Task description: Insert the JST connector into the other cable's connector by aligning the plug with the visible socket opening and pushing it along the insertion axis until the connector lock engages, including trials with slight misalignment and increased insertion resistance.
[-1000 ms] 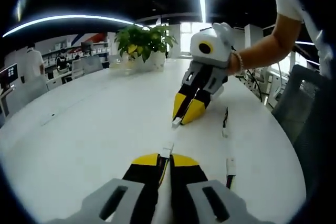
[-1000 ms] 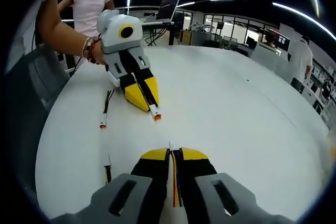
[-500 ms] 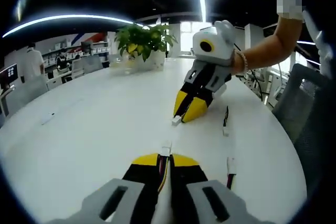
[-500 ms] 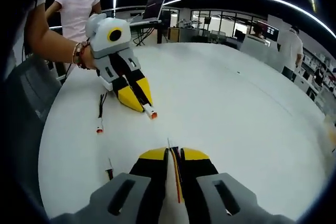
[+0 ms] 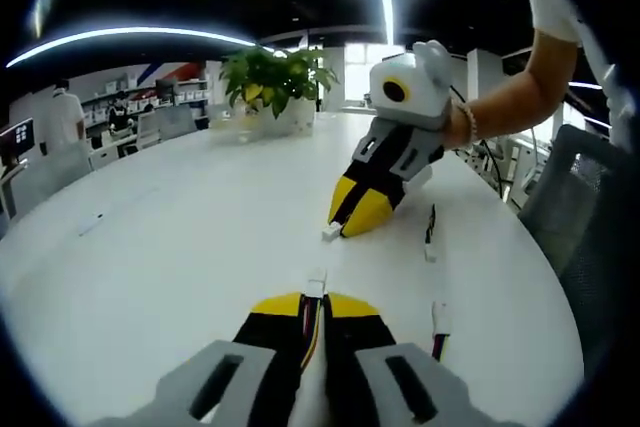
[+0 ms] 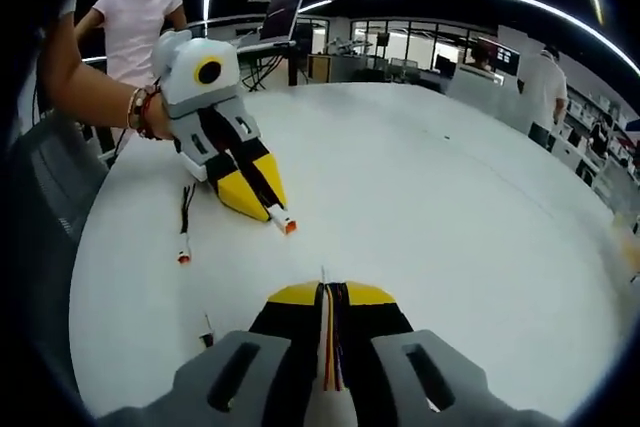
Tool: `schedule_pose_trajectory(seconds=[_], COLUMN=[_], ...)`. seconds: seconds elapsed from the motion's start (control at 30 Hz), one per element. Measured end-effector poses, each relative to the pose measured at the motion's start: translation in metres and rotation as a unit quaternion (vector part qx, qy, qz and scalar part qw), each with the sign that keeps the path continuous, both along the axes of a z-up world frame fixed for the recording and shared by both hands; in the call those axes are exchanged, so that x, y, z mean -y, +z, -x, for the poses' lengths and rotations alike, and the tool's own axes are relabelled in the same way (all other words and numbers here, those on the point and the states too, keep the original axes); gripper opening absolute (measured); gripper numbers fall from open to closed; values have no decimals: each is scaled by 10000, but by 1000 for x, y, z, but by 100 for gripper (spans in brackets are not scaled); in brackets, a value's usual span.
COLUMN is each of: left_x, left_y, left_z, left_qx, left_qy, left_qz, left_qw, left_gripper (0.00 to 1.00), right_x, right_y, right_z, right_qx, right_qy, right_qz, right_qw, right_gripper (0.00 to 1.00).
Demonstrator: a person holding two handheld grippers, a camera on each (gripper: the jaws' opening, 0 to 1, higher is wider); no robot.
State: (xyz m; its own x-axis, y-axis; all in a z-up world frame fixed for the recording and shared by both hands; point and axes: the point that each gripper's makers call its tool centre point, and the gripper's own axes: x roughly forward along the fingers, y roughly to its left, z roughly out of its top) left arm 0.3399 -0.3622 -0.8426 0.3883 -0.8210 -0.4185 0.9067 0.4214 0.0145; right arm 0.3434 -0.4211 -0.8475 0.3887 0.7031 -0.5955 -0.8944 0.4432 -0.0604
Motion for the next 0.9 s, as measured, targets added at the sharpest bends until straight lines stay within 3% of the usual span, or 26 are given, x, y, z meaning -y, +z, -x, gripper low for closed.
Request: schedule_pose_trajectory(seconds=[0.33, 0.67, 0.9], left_x=[1, 3, 2], left_y=[0, 9, 12], left_z=[2, 7, 13], left_qx=[-9, 78, 242], left_qy=[-214, -680, -1112], left_qz=[-71, -266, -666], left_qw=[9997, 9973, 9913], left_gripper=[1, 1, 1], right_x=[-1, -5, -8], right_y=[1, 4, 15], right_z=[6, 22, 28], right_qx=[35, -56, -38], right_qy=[399, 899, 1153], right_qz=[20, 162, 257], right_qw=[9992, 9958, 9930], right_gripper=[4, 4, 4])
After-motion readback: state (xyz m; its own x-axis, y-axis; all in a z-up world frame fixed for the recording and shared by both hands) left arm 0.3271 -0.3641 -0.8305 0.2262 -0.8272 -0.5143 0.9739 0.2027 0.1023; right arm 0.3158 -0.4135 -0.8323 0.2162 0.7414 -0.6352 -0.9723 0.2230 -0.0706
